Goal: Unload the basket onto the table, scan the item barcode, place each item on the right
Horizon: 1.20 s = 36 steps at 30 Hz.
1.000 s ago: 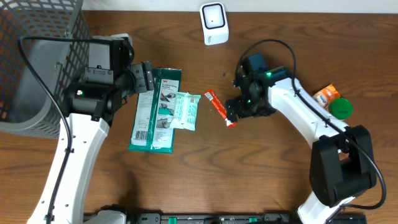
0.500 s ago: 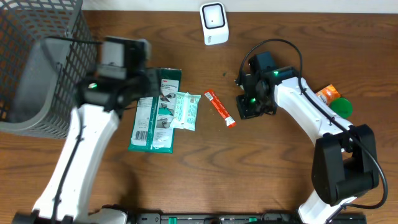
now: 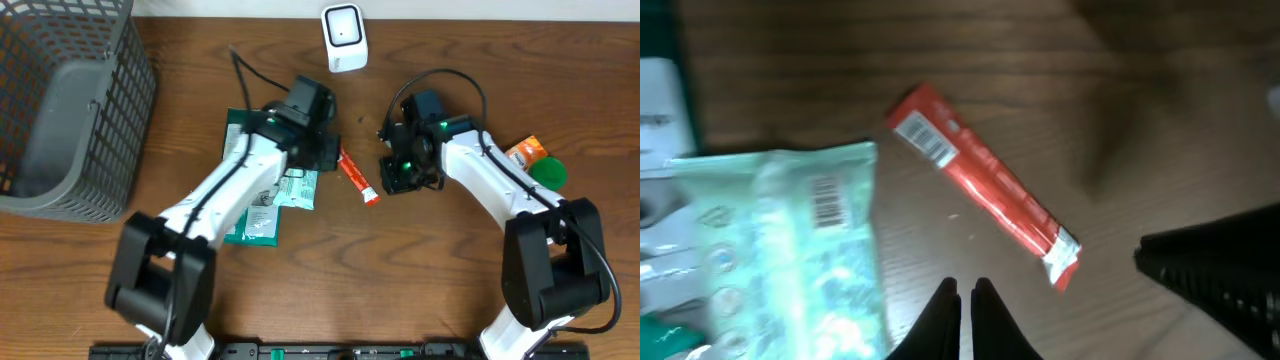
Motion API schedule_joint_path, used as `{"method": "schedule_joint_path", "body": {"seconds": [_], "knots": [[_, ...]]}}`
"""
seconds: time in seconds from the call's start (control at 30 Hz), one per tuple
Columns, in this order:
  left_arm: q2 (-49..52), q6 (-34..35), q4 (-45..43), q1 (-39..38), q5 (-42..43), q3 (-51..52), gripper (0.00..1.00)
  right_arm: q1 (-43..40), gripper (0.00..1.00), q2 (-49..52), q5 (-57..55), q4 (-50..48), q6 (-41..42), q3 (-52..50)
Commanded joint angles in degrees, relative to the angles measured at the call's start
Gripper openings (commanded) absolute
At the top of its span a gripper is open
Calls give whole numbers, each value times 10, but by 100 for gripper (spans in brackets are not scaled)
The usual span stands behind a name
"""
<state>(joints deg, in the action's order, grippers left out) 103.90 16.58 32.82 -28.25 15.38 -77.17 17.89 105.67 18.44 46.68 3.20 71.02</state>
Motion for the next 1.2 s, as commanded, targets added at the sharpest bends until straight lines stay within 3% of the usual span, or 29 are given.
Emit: {"method": "schedule_joint_path", "body": {"seconds": [0.0,0.2,0.4,0.53,0.77,0.83,1.17], "knots": [[34,7,-37,-25,6,1,9,-4,6,-2,25,-9,-2,-16],[83,7,-59,-35,0,1,10,-4,24,-2,28,-38,13,-35],[124,7,-69,-35,0,1,10,-4,33,-2,29,-58,13,-43],[143,7,-73,-35,0,1,10,-4,44,-1,28,-61,13,-44],[160,7,-70,-35,-12,1,11,-2,46,5,29,-77,18,-50],[156,7,-65,-35,-12,1,7,-2,46,5,29,-85,19,-55],[75,7,-80,-26,-15,0,8,-2,46,5,29,-100,19,-63]]}}
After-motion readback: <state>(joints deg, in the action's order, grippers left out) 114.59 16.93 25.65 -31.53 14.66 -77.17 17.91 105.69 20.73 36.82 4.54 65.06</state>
